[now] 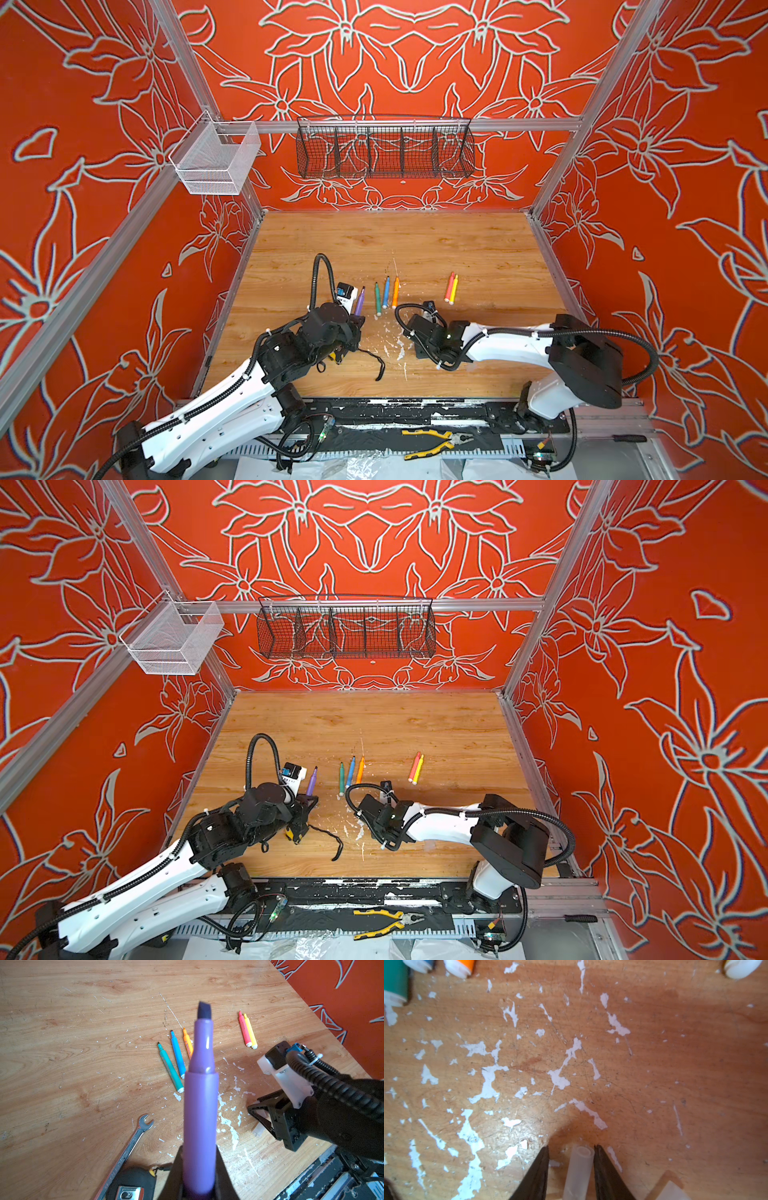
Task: Insert the pens into the pen caps
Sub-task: 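Lower the right gripper over a translucent pen cap, then close the right gripper on the translucent pen cap and lift it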
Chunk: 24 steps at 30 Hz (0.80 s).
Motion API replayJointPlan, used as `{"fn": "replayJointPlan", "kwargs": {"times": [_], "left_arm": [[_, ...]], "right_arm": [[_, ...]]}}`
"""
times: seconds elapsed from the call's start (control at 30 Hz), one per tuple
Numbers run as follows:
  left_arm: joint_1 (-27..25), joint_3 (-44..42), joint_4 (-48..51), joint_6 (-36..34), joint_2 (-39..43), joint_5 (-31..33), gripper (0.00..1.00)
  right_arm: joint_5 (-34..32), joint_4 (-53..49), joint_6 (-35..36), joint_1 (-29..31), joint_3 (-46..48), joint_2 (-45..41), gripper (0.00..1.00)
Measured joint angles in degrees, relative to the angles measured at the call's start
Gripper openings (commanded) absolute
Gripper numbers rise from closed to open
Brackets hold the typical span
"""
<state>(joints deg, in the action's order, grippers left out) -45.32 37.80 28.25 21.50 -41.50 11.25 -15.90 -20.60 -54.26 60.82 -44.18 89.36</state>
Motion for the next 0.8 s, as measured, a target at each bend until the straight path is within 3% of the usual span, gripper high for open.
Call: {"fn": "replayJointPlan", "kwargs": {"times": [0.13, 0.37, 0.63, 0.8], "left_arm": [[0.00, 0.00, 0.00, 0.00, 0.52, -0.02, 0.00], [0.00, -0.04, 0.02, 0.02, 1.68, -0.46, 0.00], [0.00, -0.11, 0.04, 0.35, 2.14, -1.16, 0.00], [0.00, -0.59, -0.68, 0.35, 2.84, -5.62, 0.00]], "right_arm": [[0.04, 0.04, -0.22, 0.00, 0.11, -0.20, 0.37], [-0.07, -0.59, -0.37, 0.07, 0.11, -0.20, 0.24], [-0.28, -0.98, -0.48, 0.13, 0.20, -0.28, 0.16], [-1.09, -0.24, -0.61, 0.28, 0.83, -0.79, 0.16]]}}
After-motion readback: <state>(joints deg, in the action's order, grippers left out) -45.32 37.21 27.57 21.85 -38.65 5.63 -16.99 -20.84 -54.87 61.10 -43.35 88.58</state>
